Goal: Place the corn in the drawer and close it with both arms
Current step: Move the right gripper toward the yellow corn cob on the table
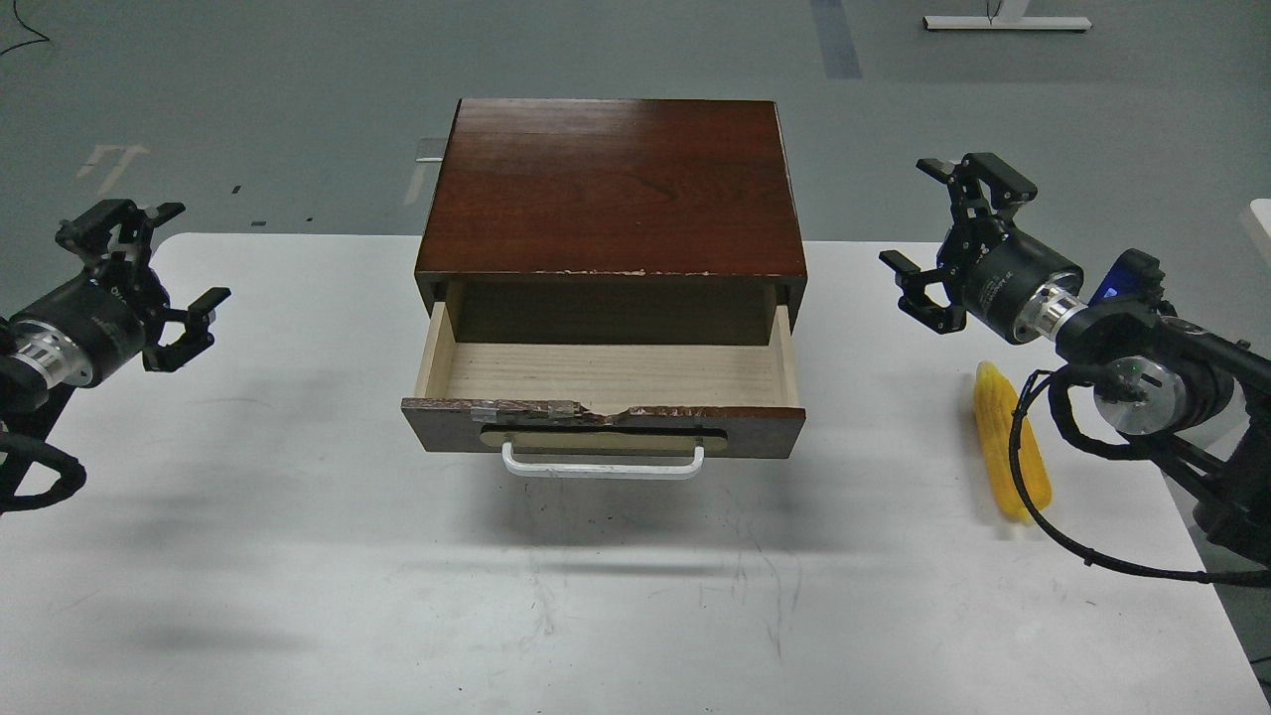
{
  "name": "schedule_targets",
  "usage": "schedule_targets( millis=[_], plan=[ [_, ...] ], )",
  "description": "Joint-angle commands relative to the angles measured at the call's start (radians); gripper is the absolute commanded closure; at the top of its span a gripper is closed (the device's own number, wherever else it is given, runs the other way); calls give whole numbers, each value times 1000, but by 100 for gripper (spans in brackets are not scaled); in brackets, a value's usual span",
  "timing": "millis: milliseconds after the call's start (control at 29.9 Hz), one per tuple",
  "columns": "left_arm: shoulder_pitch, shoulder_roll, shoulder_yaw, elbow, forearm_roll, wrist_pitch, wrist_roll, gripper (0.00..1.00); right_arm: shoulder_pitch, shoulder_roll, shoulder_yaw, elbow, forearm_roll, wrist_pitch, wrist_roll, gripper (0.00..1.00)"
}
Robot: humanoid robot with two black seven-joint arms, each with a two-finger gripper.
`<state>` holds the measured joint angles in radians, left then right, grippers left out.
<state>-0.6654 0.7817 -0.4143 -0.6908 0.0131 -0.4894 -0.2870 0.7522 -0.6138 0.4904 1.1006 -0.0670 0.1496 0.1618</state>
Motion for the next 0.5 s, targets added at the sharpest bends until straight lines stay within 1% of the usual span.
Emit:
schedule_targets(
  millis=[0, 67, 100, 468],
  plan=[
    [20, 4, -3, -7, 5, 1, -84, 2, -4, -7, -7, -2, -2, 2, -2, 0],
    [23, 4, -1, 0, 5, 1, -118, 2, -7, -12, -7, 1, -2, 2, -2, 0],
    [23, 4, -1, 1, 5, 1, -124, 2, -8, -12, -7, 1, -2, 2, -2, 0],
    [24, -6, 12, -13, 11, 1, -123, 2, -4, -15, 4, 2, -2, 11, -1, 0]
  ],
)
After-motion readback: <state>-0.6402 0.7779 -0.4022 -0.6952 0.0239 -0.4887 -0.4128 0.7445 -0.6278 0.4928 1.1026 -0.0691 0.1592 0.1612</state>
